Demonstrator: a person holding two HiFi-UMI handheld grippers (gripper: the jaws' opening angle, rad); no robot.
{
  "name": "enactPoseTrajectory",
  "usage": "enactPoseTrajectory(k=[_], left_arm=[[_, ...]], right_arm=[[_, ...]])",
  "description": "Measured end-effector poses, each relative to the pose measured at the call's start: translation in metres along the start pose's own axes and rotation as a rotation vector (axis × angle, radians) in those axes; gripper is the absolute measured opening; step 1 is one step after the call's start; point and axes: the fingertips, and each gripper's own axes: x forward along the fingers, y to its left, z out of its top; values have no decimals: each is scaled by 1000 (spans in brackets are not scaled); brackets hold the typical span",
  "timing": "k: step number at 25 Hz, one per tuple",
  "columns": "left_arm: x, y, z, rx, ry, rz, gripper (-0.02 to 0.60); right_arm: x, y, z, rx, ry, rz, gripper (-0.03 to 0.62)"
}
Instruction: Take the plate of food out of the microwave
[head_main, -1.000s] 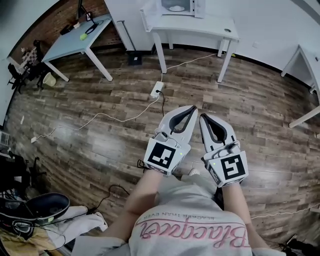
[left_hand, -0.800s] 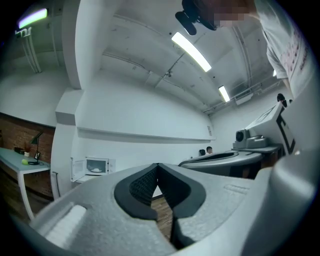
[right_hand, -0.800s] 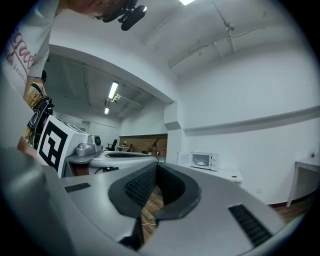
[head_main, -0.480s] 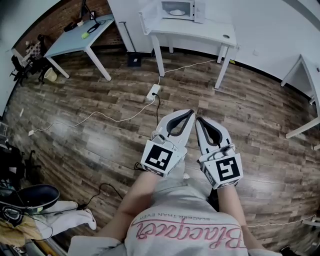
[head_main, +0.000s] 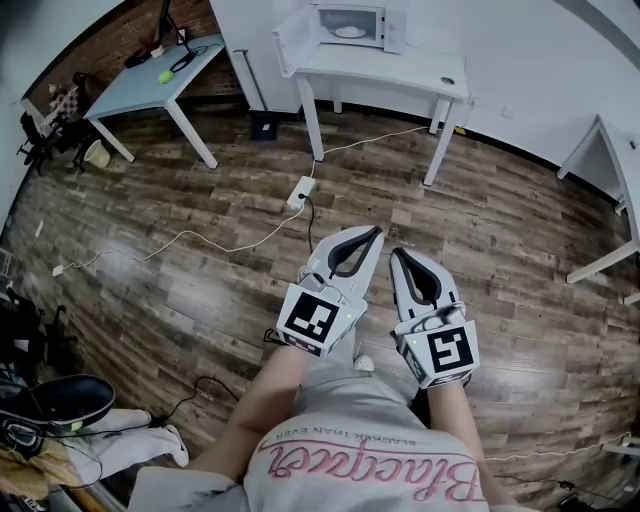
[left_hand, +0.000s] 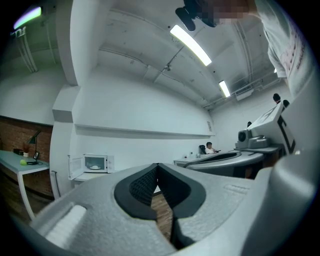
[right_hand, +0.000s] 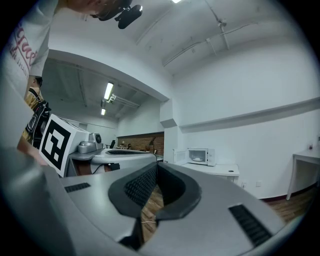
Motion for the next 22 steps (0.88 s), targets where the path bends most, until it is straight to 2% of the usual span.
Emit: enactPoseTrajectory(k=[12, 18, 22], left_arm=[[31, 69, -17, -45, -12, 48, 5], [57, 103, -18, -10, -11, 57, 5], [74, 134, -23, -21, -7, 71, 6]], right_arm=[[81, -13, -4, -39, 27, 44, 12], [120, -27, -7, -36, 33, 55, 12], [155, -37, -9, -33, 43, 63, 12]])
